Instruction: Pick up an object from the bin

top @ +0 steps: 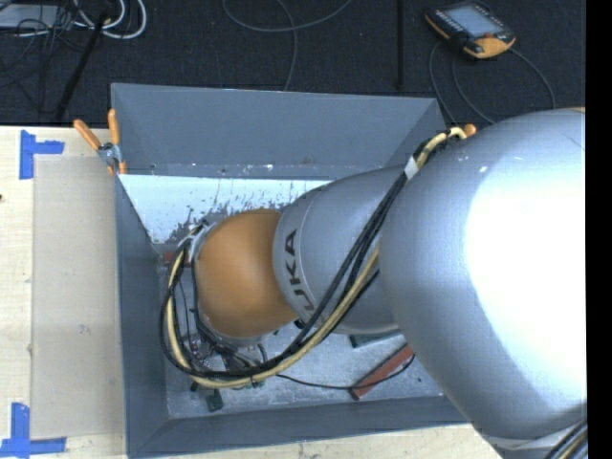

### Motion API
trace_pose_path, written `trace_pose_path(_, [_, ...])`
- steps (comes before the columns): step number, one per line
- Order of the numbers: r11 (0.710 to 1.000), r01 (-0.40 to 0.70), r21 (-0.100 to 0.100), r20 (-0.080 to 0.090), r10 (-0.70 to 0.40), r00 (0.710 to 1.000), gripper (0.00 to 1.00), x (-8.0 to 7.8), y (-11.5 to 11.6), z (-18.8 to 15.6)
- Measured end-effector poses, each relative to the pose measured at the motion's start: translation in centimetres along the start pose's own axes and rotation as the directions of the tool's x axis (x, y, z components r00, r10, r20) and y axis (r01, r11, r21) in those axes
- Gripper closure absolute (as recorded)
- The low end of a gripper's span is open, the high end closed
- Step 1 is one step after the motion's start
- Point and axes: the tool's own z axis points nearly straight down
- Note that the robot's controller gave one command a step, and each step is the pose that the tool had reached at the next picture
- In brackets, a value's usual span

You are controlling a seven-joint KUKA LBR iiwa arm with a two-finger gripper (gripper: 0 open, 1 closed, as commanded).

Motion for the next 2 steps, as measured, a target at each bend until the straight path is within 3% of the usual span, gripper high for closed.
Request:
trace_pose_path(1, [1.0, -0.002, 0.0, 0.0, 0.002, 1.0, 1.0, 0.0, 0.0, 0.0])
trace_pose_path(2, [0.998, 0.065, -0.001, -0.001, -0.065, 0.998, 1.0, 1.0, -4.9, -0.2])
